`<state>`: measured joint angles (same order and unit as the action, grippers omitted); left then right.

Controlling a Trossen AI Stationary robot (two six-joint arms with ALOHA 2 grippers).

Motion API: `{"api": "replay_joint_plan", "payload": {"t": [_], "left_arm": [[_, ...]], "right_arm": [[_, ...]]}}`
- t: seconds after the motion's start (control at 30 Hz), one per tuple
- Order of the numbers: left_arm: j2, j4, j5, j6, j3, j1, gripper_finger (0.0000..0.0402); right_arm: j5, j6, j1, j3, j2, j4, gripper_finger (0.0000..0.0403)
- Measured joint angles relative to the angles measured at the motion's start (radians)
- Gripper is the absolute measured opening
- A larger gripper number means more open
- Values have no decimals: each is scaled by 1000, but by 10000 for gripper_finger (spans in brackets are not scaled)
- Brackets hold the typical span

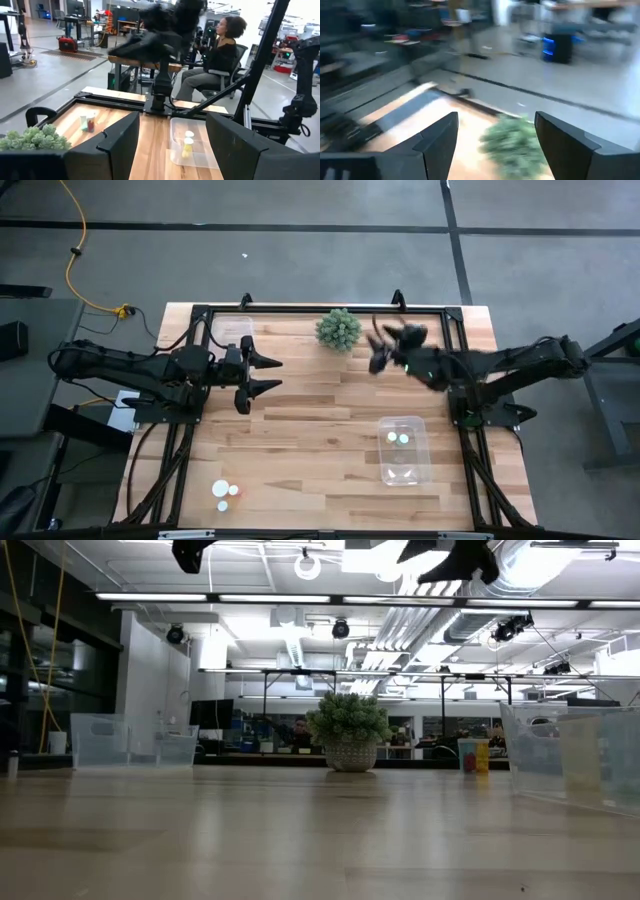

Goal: Pick and place medicine bottles into bin by pill shape (circle, oval)
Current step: Put the orange tablet bottle into the right transparent bin

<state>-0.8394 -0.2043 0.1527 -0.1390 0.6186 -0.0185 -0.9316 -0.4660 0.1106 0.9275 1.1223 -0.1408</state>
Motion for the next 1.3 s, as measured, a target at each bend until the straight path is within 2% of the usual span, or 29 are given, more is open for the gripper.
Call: {"api": "replay_joint_plan", "payload": {"t": [0.03,0.17,0.23,0.33,0.4,0.47,0.57,0.7,0.83,1.07,1.3], "left_arm": [[0,0,6,-10,0,0,217],[0,1,13,-32,0,0,217],[0,1,14,-33,0,0,217],[0,-1,14,-33,0,0,217],[0,0,15,-33,0,0,217],[0,0,16,-33,0,0,217],[0,1,22,-33,0,-1,217],[0,1,35,-33,0,-1,217],[0,2,35,-33,0,-1,217],[0,2,40,-33,0,-1,217],[0,2,42,-33,0,-1,217]], "right_arm": [[29,-54,-46,29,-1,-101,256],[313,-266,-263,102,28,-479,256],[417,-319,-366,103,45,-613,256],[472,-330,-495,104,80,-784,256],[479,-323,-565,104,97,-834,256],[509,-281,-631,104,111,-854,256],[636,-202,-730,104,138,-846,256],[747,-62,-837,104,185,-839,256],[838,-19,-912,104,243,-809,256],[864,-52,-956,105,349,-685,256],[830,-40,-956,105,426,-681,256]]}}
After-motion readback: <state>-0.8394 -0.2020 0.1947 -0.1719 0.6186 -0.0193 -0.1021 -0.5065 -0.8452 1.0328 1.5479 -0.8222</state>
